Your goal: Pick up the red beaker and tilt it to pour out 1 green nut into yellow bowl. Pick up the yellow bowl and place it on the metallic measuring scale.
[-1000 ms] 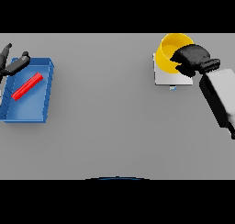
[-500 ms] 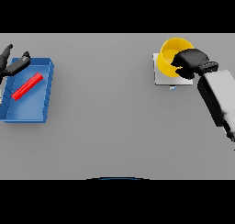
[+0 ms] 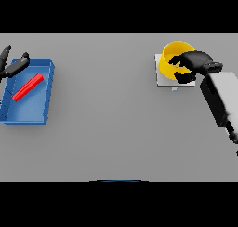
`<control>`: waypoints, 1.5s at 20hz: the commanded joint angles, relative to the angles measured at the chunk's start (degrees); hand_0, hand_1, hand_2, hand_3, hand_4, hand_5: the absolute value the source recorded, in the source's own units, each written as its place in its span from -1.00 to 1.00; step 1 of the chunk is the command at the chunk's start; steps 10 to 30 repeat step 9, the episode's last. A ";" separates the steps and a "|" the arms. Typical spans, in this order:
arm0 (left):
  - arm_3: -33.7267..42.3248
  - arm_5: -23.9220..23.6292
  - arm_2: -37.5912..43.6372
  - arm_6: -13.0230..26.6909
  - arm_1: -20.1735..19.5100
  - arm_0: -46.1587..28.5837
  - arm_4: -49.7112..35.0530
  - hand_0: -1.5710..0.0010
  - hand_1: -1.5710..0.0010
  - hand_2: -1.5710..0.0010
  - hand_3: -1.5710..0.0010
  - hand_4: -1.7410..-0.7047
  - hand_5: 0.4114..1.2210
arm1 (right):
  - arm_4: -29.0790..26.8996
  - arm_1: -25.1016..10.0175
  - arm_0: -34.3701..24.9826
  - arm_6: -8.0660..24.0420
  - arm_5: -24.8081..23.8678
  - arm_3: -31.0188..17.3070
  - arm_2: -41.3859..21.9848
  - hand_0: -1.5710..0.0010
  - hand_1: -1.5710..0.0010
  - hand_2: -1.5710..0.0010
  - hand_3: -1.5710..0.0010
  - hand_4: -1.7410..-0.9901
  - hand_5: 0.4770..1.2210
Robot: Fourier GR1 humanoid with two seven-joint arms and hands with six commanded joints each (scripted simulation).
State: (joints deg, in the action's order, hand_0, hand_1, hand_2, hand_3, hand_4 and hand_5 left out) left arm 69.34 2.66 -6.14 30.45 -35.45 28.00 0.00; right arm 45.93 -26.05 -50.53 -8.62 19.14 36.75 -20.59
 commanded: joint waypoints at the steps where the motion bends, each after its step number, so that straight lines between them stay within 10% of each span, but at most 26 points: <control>1: 0.02 0.32 -0.35 0.45 -0.20 0.18 0.32 1.00 1.00 1.00 1.00 0.76 -0.15 | 0.20 -0.07 0.40 0.15 0.03 0.35 -0.28 0.51 0.52 0.62 0.67 -0.29 -0.01; 9: 0.03 -0.41 -0.57 0.06 0.36 0.83 0.75 1.00 1.00 1.00 1.00 0.75 -0.14 | 1.16 -0.05 0.44 1.03 1.76 0.35 -1.57 0.92 0.92 0.94 0.94 -0.07 -0.19; 30: 0.03 -0.41 -0.57 0.06 0.36 0.83 0.75 1.00 1.00 1.00 1.00 0.75 -0.14 | 1.16 -0.05 0.44 1.03 1.76 0.35 -1.57 0.92 0.92 0.94 0.94 -0.07 -0.19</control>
